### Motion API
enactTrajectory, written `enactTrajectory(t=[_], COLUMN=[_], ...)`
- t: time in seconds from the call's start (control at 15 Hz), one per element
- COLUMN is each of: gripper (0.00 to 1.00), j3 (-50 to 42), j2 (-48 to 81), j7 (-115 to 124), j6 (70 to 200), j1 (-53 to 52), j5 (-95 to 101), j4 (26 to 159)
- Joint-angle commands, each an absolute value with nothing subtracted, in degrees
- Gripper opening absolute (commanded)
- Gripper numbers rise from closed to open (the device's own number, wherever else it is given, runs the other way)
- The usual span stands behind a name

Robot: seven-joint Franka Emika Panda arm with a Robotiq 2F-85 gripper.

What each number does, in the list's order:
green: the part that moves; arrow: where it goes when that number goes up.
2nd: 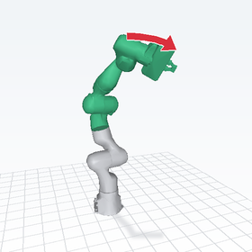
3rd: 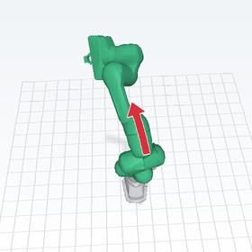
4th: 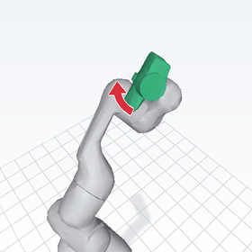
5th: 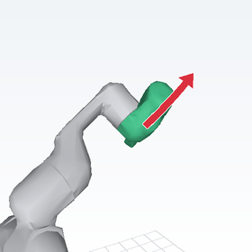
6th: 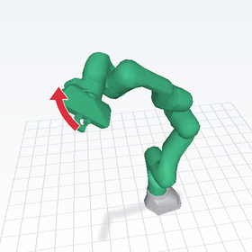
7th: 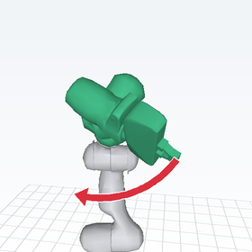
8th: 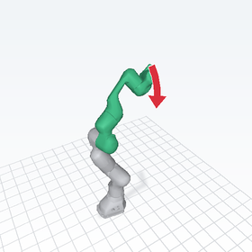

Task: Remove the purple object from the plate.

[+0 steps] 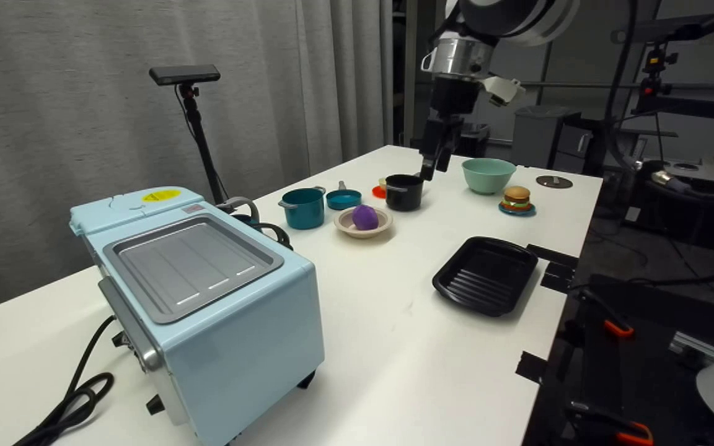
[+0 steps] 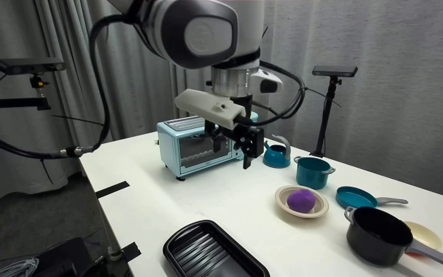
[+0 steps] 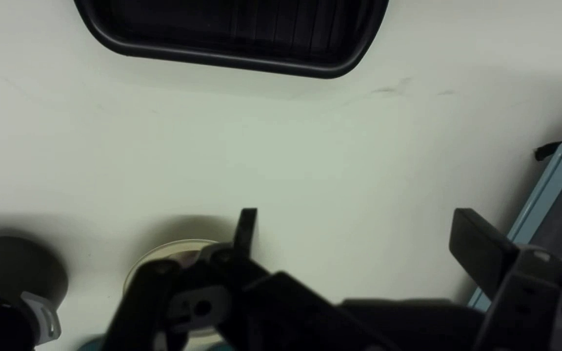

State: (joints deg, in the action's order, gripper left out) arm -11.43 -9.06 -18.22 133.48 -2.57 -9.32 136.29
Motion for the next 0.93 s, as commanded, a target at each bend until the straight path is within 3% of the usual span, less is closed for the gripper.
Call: enactTrajectory(t=[0.0, 0.87], gripper=[1.00, 1.00], j3=[-9.6, -4.9], j2=[5.6, 36.6], j7=[-19.1, -10.9], j6=[135.4, 137.4], j1=[-0.7, 8.9], j5=[-12.8, -10.7], j4=[124.3, 94.6])
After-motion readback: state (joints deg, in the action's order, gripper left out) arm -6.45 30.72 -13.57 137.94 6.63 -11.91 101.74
